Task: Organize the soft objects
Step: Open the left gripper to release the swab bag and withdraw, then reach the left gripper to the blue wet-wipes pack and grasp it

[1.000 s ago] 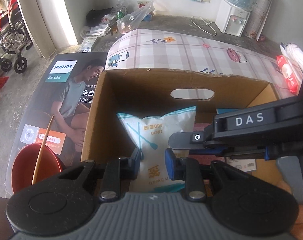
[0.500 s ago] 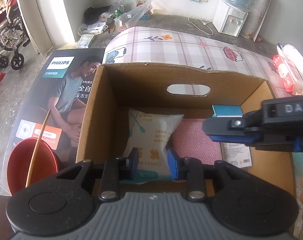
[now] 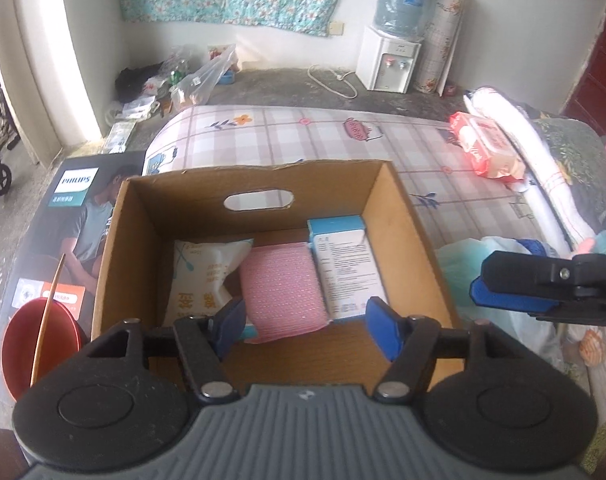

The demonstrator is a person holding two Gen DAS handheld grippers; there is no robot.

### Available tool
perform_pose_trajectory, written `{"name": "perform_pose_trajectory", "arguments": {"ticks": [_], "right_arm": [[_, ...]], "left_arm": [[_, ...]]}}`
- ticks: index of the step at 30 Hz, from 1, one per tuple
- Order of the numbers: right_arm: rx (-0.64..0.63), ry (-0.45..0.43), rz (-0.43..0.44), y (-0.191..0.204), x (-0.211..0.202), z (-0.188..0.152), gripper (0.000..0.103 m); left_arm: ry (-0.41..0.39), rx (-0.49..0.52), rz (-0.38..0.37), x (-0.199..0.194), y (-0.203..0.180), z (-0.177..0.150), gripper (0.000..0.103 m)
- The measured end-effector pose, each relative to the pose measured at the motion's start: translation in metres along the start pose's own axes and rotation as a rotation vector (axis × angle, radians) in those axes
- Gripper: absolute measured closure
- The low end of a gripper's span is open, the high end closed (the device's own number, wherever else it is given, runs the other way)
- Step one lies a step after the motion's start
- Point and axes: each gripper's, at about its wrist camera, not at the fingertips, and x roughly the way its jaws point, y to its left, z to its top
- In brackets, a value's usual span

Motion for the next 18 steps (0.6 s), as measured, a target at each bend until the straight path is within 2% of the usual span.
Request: {"name": "perform_pose_trajectory", "arguments": {"ticks": [3,7,18], "right_arm": [[-0.016,-0.067,-0.007,-0.01,-0.037,-0.016,0.058],[-0.017,-0.138,-0.032,-0.029,-0.082,-0.036,0.056],[0.022,-0.339,-0.147,-0.096,-0.192,-0.087,0.053]], "left_arm": [[-0.039,0.056,-0.032,-0.017,-0.029,-0.005,0.032],[-0.052,0.097,-0.083,-0.026,-0.069,-0.008,0.032],[-0.08,0.199,-0.181,-0.024,-0.184,-0.006,0.026]]}}
